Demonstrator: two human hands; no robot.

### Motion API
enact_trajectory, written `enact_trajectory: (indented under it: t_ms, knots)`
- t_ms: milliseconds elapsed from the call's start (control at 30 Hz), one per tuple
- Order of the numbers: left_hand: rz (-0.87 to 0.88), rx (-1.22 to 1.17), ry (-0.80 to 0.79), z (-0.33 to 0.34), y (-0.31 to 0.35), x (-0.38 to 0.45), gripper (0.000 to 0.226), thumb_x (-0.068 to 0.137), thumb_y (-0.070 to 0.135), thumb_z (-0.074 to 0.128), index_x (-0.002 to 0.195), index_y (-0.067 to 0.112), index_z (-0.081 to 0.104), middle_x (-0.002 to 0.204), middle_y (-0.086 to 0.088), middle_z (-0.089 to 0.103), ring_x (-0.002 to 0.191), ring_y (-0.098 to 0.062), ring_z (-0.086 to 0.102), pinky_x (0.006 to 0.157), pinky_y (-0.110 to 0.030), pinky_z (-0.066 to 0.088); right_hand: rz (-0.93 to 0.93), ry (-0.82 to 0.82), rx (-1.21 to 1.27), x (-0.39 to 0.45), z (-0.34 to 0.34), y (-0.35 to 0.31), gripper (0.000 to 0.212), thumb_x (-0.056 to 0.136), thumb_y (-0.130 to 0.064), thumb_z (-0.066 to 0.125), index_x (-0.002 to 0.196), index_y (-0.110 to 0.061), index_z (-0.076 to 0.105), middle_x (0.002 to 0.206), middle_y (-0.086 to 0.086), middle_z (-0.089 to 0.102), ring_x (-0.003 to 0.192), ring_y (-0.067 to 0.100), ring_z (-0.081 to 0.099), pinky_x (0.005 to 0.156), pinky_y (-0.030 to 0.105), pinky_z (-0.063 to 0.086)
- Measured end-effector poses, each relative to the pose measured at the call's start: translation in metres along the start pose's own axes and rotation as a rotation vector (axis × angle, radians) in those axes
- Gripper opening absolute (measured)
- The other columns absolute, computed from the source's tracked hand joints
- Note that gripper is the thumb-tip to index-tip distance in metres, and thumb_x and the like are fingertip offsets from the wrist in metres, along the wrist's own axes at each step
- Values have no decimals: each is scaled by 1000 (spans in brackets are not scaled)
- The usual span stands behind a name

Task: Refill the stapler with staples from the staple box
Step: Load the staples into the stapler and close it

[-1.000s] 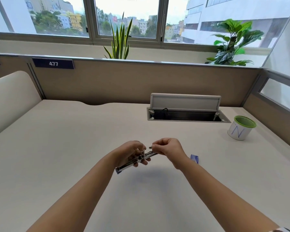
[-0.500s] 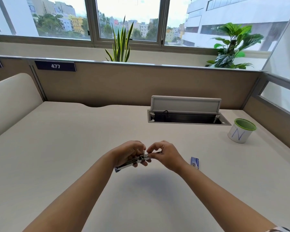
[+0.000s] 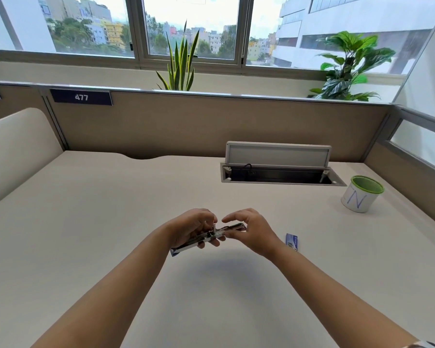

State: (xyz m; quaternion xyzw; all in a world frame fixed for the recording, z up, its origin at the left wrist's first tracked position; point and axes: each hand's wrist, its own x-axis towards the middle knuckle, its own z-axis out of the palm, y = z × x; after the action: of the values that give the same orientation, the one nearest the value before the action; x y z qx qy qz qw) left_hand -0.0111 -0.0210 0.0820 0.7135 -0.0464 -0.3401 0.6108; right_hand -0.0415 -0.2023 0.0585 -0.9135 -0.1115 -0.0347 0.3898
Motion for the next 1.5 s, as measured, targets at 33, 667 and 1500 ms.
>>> enact_trajectory:
  t_ms: [33, 667, 1500]
  knots:
    - [-4, 11, 7, 0, 1, 0, 8, 87, 6, 38, 90, 10, 43, 94, -26, 69, 73, -32, 67, 46, -23, 41, 19, -2, -15, -1, -1, 4, 34, 77, -17, 74, 110, -22, 68, 108, -3, 64, 104, 4, 45, 81, 8, 35]
    - [-243, 664, 92, 5, 44, -5, 21, 79, 11, 41, 97, 3, 48, 91, -23, 71, 63, -25, 64, 49, -21, 39, 328, -12, 345, -6, 46, 14, 35, 77, -5, 71, 111, -10, 69, 96, -1, 68, 88, 10, 61, 73, 8, 41]
    - [-282, 528, 209, 1, 19, 4, 21, 78, 23, 52, 68, 8, 64, 60, -6, 58, 50, -17, 47, 48, -20, 29, 191, 57, 286, 5, 20, -2, 36, 71, 2, 75, 105, -6, 71, 78, -7, 65, 70, -2, 60, 63, 0, 45]
